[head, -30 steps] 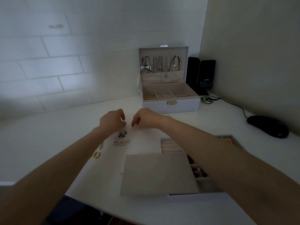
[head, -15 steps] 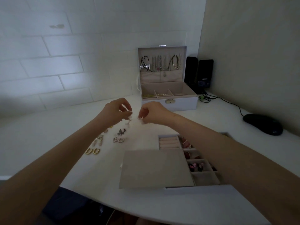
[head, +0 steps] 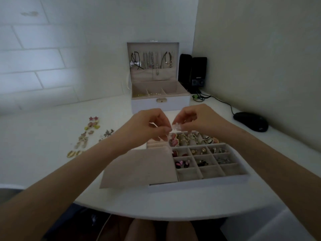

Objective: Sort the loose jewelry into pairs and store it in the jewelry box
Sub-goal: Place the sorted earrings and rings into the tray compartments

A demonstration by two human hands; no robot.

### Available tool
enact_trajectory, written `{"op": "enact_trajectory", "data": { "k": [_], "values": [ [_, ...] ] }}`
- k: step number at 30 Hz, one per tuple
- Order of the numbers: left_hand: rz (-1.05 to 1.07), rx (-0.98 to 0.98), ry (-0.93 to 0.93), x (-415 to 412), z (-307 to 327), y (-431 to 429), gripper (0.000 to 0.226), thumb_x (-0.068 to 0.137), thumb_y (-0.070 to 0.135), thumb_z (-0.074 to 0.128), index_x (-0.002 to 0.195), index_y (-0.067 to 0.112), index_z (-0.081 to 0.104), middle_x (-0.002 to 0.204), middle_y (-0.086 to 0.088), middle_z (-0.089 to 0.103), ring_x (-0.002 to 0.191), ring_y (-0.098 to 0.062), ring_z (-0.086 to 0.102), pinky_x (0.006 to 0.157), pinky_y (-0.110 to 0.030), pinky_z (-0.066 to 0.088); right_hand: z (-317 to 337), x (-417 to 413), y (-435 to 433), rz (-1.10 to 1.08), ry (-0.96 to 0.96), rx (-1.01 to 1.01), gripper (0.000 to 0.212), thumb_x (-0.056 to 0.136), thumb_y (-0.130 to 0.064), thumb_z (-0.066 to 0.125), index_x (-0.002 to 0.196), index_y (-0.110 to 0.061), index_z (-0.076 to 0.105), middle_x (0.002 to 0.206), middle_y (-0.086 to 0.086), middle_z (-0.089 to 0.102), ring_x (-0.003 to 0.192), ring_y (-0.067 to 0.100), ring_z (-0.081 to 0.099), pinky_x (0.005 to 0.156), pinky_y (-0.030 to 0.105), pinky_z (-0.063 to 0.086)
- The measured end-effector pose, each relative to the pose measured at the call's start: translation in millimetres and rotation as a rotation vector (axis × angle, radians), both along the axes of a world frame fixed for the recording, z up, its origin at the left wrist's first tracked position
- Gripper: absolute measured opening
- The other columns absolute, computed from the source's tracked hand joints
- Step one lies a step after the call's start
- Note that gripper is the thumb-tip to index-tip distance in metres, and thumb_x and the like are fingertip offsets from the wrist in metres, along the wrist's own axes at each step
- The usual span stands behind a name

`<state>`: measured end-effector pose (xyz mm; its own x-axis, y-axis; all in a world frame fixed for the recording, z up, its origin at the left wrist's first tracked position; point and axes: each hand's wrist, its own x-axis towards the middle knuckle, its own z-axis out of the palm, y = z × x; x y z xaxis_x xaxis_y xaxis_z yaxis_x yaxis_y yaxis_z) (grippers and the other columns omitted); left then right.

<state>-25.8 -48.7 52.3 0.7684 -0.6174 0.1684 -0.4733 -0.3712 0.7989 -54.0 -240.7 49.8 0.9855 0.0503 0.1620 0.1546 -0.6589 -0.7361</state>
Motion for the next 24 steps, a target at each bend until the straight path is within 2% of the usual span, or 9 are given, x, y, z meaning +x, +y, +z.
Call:
{"op": "enact_trajectory", "data": {
  "k": [3, 6, 11, 16, 19, 22, 24],
  "values": [
    [-0.047, -0.05, 0.092, -16.3, -4.7, -11.2, 0.005, 0.083, 0.01, 0.066, 0.086, 0.007, 0.063, 0.078, -0.004, 0.068, 0.068, -0.01, 0.068, 0.065, -0.018, 0.055, -5.7, -13.8, -12.3, -0.025, -0.001, -0.007, 0.017, 0.075, -0.007, 0.074, 0.084, -0.022, 0.071, 0.083, -0.002, 0.07, 0.075, 0.009, 0.065, 0.07, 0.019, 0.054],
    [-0.085, -0.087, 0.142, -29.2, -9.0, -18.1, 0.004, 0.082, 0.007, 0.066, 0.085, 0.005, 0.064, 0.074, -0.003, 0.067, 0.066, -0.009, 0.067, 0.063, -0.017, 0.053, -12.1, -24.9, -22.2, -0.031, -0.004, 0.009, 0.017, 0.075, -0.006, 0.074, 0.084, -0.02, 0.071, 0.081, -0.002, 0.07, 0.074, 0.009, 0.065, 0.071, 0.021, 0.054],
    [-0.092, -0.054, 0.138, -39.2, -19.0, -24.0, 0.004, 0.082, 0.006, 0.067, 0.083, 0.005, 0.063, 0.074, -0.003, 0.068, 0.065, -0.01, 0.067, 0.064, -0.019, 0.054, -20.6, -36.2, -31.1, -0.04, -0.003, 0.038, 0.018, 0.075, -0.005, 0.074, 0.083, -0.02, 0.07, 0.079, -0.004, 0.069, 0.068, 0.0, 0.062, 0.065, 0.014, 0.047],
    [-0.103, -0.045, 0.14, -43.4, -32.0, -28.8, 0.007, 0.08, 0.005, 0.069, 0.081, 0.006, 0.063, 0.073, -0.004, 0.069, 0.067, -0.01, 0.068, 0.067, -0.021, 0.055, -25.2, -42.2, -31.8, -0.028, 0.01, 0.088, 0.017, 0.075, -0.002, 0.073, 0.086, -0.015, 0.071, 0.075, -0.005, 0.068, 0.063, -0.002, 0.061, 0.06, 0.011, 0.045],
    [-0.077, 0.034, 0.054, -44.1, -38.1, -30.1, 0.01, 0.078, 0.008, 0.071, 0.078, 0.014, 0.063, 0.077, 0.001, 0.07, 0.071, -0.007, 0.067, 0.072, -0.02, 0.055, -25.7, -44.1, -30.5, -0.014, 0.005, 0.089, 0.017, 0.076, -0.002, 0.072, 0.088, -0.014, 0.071, 0.076, -0.004, 0.068, 0.064, -0.002, 0.061, 0.061, 0.012, 0.047],
    [-0.079, 0.189, -0.173, -44.0, -40.7, -27.3, 0.014, 0.079, 0.015, 0.071, 0.075, 0.023, 0.06, 0.075, 0.014, 0.062, 0.074, 0.005, 0.058, 0.064, -0.007, 0.045, -24.4, -46.8, -28.2, 0.002, 0.01, 0.09, 0.018, 0.078, -0.001, 0.07, 0.089, -0.015, 0.07, 0.08, 0.0, 0.069, 0.063, -0.001, 0.062, 0.06, 0.013, 0.047],
    [-0.086, 0.262, -0.263, -43.8, -40.8, -22.6, 0.012, 0.077, 0.019, 0.073, 0.076, 0.024, 0.062, 0.073, 0.018, 0.057, 0.071, 0.006, 0.054, 0.062, -0.005, 0.04, -22.7, -49.0, -25.8, 0.018, 0.021, 0.102, 0.017, 0.079, 0.0, 0.069, 0.089, -0.014, 0.069, 0.081, 0.001, 0.068, 0.058, 0.0, 0.06, 0.057, 0.012, 0.046]
  ]
}}
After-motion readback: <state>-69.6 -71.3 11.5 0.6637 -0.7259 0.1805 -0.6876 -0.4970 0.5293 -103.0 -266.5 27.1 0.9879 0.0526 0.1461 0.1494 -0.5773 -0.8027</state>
